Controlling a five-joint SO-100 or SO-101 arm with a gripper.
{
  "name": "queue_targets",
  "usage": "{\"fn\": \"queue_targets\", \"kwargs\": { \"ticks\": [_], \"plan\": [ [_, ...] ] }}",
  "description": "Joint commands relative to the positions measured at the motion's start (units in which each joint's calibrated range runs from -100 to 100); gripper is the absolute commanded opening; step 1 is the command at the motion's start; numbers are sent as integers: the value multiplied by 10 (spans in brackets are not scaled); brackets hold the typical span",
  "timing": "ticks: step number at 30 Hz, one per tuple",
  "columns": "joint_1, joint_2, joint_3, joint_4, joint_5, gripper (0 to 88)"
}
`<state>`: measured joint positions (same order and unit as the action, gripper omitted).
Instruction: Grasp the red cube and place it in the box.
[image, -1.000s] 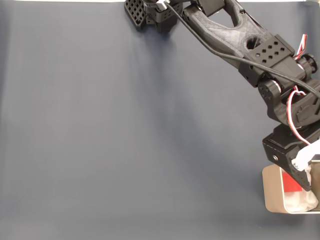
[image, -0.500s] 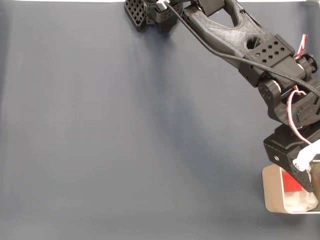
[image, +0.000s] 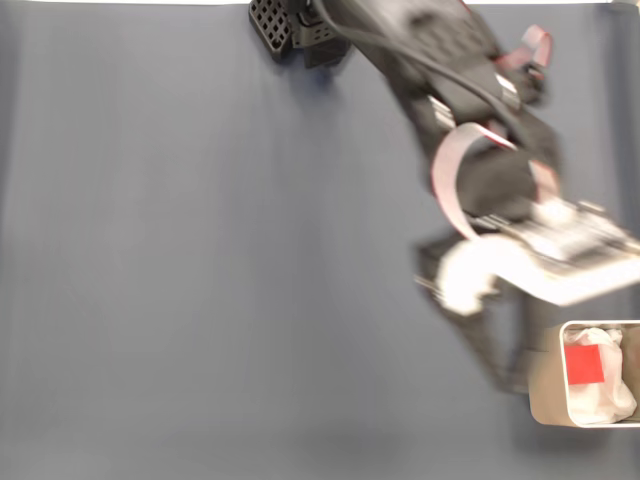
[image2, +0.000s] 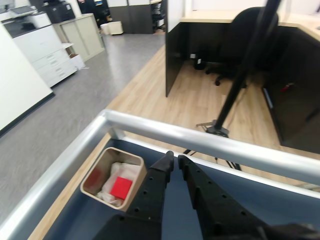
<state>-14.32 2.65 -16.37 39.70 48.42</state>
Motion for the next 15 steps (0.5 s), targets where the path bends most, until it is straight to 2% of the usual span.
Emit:
{"fn": "queue_targets", "kwargs": {
  "ticks": [1, 7, 10, 15],
  "plan": [
    [52, -176, 127, -12, -7, 0],
    [104, -393, 401, -28, -5, 0],
    [111, -554, 599, -31, -5, 0],
    [113, -731, 821, -24, -6, 0]
  ]
}}
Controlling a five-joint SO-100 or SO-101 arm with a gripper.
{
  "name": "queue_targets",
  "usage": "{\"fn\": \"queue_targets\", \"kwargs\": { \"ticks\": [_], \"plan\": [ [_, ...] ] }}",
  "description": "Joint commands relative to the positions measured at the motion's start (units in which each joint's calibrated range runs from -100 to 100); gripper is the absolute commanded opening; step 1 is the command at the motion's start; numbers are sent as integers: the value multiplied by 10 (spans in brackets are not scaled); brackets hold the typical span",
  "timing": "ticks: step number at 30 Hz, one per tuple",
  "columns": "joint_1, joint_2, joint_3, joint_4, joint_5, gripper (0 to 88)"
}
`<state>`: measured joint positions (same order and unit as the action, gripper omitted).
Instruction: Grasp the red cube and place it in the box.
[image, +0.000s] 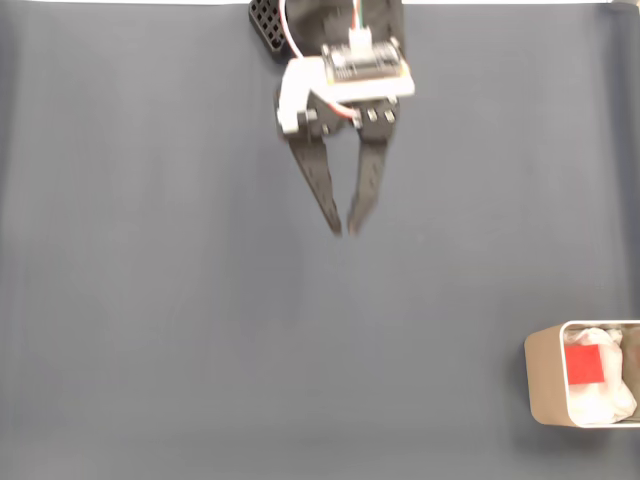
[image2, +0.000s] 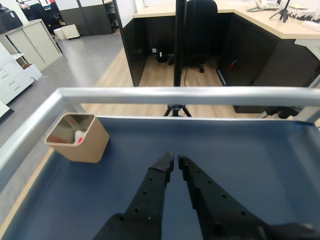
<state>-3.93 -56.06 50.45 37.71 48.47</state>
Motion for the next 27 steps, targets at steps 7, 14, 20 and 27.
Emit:
{"fn": "queue_targets", "kwargs": {
  "ticks": [7, 14, 20, 27],
  "plan": [
    [14, -304, 355, 62, -9, 0],
    [17, -387, 479, 160, -4, 0],
    [7, -419, 494, 297, -12, 0],
    [9, -439, 495, 381, -4, 0]
  ]
}}
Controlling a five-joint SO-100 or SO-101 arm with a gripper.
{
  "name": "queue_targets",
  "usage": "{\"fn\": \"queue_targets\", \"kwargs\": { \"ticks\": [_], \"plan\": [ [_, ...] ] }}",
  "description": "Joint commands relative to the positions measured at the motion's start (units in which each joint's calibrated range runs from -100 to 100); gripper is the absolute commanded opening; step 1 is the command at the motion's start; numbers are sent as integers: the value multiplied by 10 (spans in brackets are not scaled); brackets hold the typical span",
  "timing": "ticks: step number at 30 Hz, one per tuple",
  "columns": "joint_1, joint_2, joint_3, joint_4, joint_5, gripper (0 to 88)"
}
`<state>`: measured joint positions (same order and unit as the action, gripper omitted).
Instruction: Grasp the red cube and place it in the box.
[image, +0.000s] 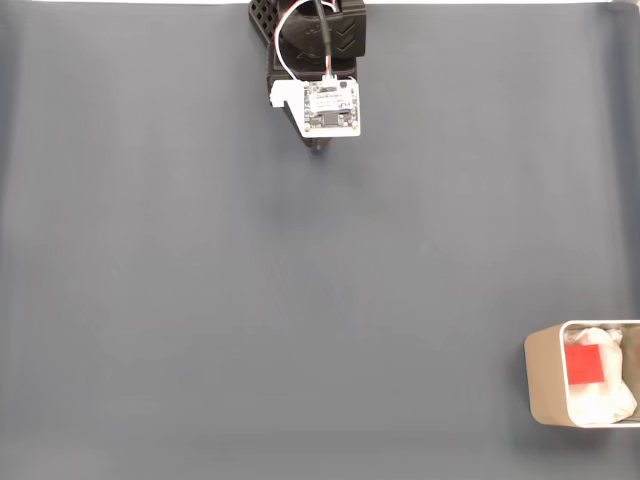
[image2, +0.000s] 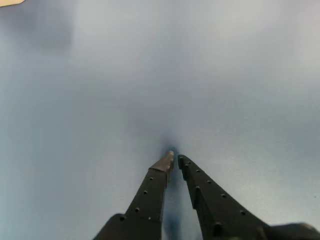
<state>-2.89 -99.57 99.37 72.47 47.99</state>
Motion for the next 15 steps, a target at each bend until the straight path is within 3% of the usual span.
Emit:
{"fn": "queue_targets", "kwargs": {
  "ticks": [1, 15],
  "plan": [
    [0, -4, 5, 33, 0, 0],
    [2, -4, 5, 34, 11, 3]
  ]
}}
